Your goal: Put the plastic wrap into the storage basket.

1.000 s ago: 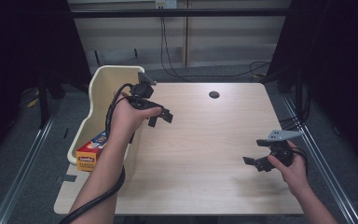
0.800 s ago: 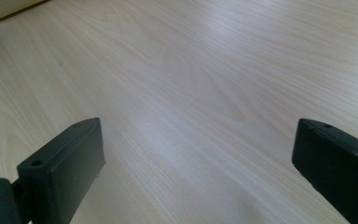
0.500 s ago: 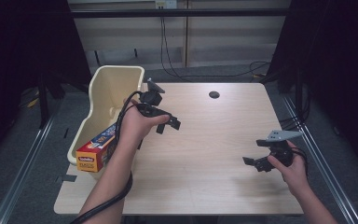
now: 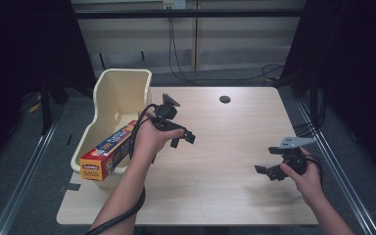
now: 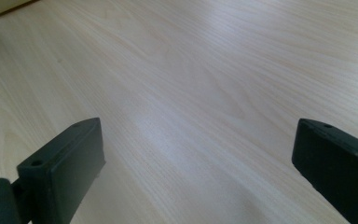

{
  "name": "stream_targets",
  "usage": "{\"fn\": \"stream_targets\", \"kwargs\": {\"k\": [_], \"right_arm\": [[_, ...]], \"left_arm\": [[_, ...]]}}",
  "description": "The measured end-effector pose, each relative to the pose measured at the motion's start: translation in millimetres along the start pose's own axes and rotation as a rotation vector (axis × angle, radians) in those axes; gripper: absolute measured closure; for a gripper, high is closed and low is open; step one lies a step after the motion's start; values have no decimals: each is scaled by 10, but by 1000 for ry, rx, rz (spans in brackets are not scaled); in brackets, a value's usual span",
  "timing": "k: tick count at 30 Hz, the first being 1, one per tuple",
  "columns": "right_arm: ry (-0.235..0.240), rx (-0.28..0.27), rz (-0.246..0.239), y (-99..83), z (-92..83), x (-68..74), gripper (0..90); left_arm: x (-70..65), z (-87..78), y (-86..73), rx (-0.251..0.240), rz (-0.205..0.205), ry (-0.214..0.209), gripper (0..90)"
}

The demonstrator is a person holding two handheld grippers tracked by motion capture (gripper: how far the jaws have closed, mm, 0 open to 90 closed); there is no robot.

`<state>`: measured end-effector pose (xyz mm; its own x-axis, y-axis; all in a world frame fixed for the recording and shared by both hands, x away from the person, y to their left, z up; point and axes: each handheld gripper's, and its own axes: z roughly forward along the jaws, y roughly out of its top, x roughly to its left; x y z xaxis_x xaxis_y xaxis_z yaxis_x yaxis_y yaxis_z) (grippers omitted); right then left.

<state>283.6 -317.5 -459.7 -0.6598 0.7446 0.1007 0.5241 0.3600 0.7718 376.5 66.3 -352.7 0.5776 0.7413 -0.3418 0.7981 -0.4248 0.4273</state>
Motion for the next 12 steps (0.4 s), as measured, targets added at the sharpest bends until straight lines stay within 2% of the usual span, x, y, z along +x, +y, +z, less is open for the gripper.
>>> {"fn": "stream_targets", "kwargs": {"k": [12], "right_arm": [[2,9,1,-22,19,-12,22]], "left_arm": [[-13,244,-118,-7,21,-19,111]]}}
